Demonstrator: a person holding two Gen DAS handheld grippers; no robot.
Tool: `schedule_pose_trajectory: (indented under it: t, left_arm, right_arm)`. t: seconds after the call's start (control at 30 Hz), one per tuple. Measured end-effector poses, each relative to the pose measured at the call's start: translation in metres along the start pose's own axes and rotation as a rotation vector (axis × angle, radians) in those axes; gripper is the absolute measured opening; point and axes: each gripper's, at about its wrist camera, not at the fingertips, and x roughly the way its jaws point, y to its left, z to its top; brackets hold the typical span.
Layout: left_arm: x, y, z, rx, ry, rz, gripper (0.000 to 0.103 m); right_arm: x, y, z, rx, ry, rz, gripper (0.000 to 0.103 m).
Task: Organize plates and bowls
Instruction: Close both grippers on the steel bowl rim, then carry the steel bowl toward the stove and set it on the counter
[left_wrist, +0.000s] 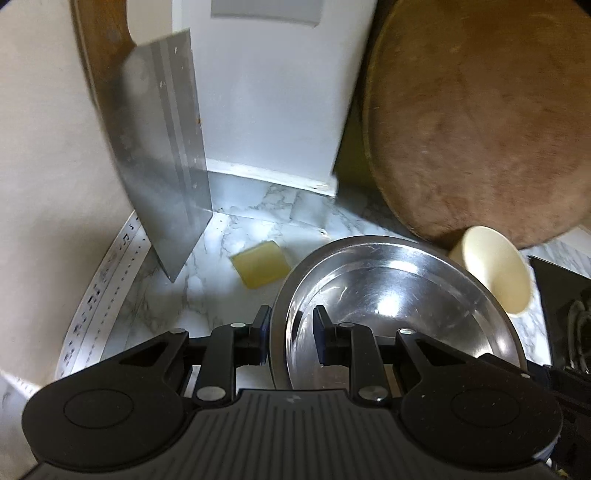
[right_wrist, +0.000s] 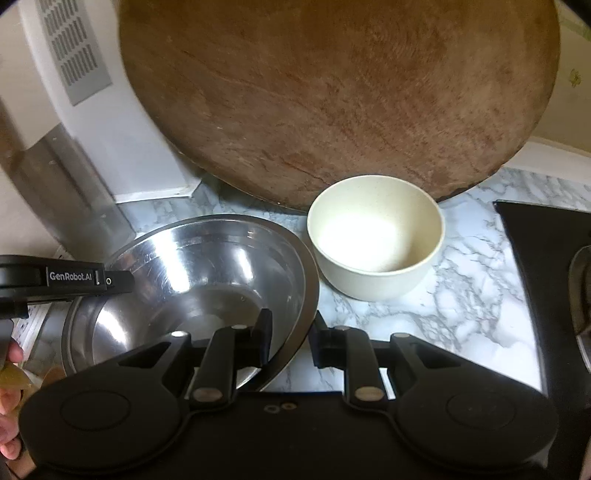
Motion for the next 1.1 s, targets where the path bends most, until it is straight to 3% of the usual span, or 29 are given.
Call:
schedule_pose_trajectory:
  t: [0.63, 0.9, 1.1]
  left_arm:
    - [-0.109, -0.043, -0.072, 0.036, -0.05, -0.076, 0.023]
    - [-0.143, -0.051, -0.106, 0.029, -0.069, -0.109, 0.023]
    - [-0.147, -0.056, -0.139, 0.023, -0.069, -0.11, 0.023]
  right_arm:
    - [-0.128, -0.031, -0.038, -0.037, -0.084, 0.019, 0.022]
    - [-0.157, -0.049, -0.063, -0.031, -0.076, 0.045, 0.022]
    - [-0.164, -0.059, -0.088, -0.032, -0.052, 0.06, 0.022]
